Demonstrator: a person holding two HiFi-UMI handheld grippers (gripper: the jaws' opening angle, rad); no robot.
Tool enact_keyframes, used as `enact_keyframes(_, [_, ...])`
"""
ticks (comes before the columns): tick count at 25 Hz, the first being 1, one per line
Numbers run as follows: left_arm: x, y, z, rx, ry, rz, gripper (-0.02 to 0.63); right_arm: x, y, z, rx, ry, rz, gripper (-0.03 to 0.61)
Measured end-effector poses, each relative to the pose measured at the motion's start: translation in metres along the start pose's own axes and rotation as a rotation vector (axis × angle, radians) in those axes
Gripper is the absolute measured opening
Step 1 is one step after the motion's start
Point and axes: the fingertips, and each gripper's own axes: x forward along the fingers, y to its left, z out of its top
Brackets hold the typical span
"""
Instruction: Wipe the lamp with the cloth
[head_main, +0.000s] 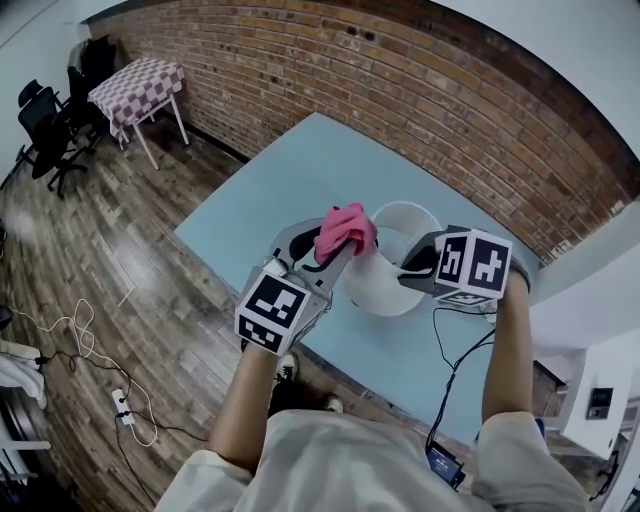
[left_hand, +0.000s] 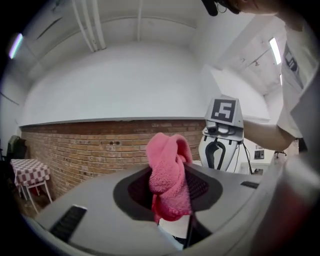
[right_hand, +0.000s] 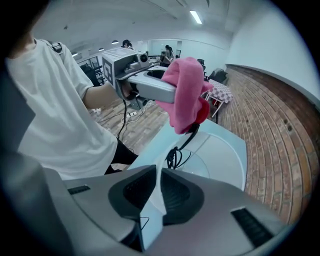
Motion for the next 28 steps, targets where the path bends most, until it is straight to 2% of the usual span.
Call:
enact_keyframes(5, [0.021, -0.011, -0.033, -0.041, 0.063, -0.015, 0.155, 0.001, -0.002, 0.001, -0.012, -0.033, -0.022, 0.052])
enact_keyframes(10, [0.027, -0.012, -0.050, -0.097, 0.067, 0.003, 0.163, -0.002, -0.003, -0.001, -0.021, -0.056, -0.044, 0.057])
enact_keyframes(13, [0.028, -0.011, -0.061, -0.104, 0.085, 0.007, 0.163, -0.005, -0.002, 0.000, -0.085, -0.077, -0.068, 0.071])
enact_keyframes(16, [0.029, -0.014, -0.084, -0.098, 0.145, 0.009, 0.159, -0.009, -0.004, -0.005, -0.146, -0.111, -0.100, 0.089])
enact_keyframes(20, [0.028, -0.019, -0.121, -0.127, 0.210, 0.007, 0.158, -0.017, -0.012, -0.016, -0.147, -0.125, -0.125, 0.099])
enact_keyframes(28, [0.023, -0.020, -0.155, -0.186, 0.246, 0.045, 0.161, -0.036, -0.023, -0.038, -0.110, -0.147, -0.141, 0.149])
